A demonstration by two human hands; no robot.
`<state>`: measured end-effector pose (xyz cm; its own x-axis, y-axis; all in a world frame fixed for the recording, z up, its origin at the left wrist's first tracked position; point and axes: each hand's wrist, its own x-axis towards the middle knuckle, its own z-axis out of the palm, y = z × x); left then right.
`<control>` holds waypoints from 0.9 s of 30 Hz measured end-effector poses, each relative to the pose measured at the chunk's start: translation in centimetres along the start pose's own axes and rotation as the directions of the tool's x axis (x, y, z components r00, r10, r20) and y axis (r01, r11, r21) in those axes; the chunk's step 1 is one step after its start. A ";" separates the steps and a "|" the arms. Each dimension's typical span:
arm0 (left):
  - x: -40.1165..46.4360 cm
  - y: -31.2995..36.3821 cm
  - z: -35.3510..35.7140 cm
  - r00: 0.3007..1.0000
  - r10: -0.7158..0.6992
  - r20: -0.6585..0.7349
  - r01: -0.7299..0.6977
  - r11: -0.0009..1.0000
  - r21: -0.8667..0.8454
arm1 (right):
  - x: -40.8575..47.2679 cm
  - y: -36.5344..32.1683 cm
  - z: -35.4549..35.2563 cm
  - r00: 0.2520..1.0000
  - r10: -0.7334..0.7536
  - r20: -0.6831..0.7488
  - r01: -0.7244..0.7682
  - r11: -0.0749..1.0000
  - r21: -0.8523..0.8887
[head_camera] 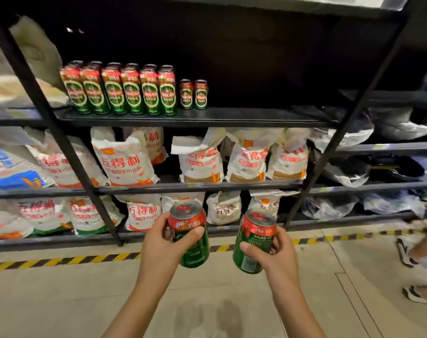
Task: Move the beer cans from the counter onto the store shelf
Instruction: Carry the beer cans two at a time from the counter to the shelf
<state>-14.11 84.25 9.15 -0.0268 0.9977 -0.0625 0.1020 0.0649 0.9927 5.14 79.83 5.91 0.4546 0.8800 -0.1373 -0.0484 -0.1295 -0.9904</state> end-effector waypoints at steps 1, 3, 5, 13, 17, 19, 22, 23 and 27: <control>1.6 0.5 0.4 1.000 0.004 -0.009 -0.004 1.000 0.003 | 2.0 -0.5 0.5 1.000 -0.009 0.021 0.009 1.000 0.002; 4.6 1.1 1.1 0.999 0.016 -0.043 -0.015 1.000 0.018 | 5.7 -1.5 1.6 0.998 -0.025 0.064 0.026 1.000 -0.004; 7.4 1.5 1.4 0.996 0.019 -0.092 -0.018 1.000 0.010 | 9.4 -2.3 2.8 0.993 -0.037 0.108 0.038 0.999 -0.011; 18.3 1.5 0.3 0.970 -0.030 -0.241 0.031 1.000 -0.001 | 21.3 -4.3 9.0 0.975 -0.047 0.217 0.057 0.998 -0.039; 25.1 1.5 -0.1 0.971 -0.028 -0.238 0.024 1.000 -0.018 | 27.1 -4.9 12.8 0.972 -0.037 0.233 0.047 0.998 -0.037; 28.7 1.8 -0.4 0.977 -0.027 -0.212 0.021 0.999 -0.031 | 29.8 -5.3 14.7 0.973 -0.039 0.226 0.047 0.999 -0.028; 34.0 2.4 -0.5 0.987 -0.023 -0.158 0.020 1.000 -0.021 | 33.6 -5.9 17.3 0.980 -0.035 0.194 0.039 0.999 -0.019; 35.6 2.7 -0.5 0.989 -0.022 -0.145 0.020 1.000 -0.017 | 34.8 -6.2 18.1 0.982 -0.034 0.184 0.038 0.999 -0.017; 41.9 3.9 0.3 0.995 0.002 -0.102 0.002 0.999 0.042 | 39.2 -7.2 20.3 0.991 -0.038 0.127 0.041 0.999 -0.019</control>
<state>-14.55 126.30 10.40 -0.1283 0.9905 -0.0491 0.1440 0.0676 0.9873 5.28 124.56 7.33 0.3393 0.9353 -0.1004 -0.0126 -0.1022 -0.9947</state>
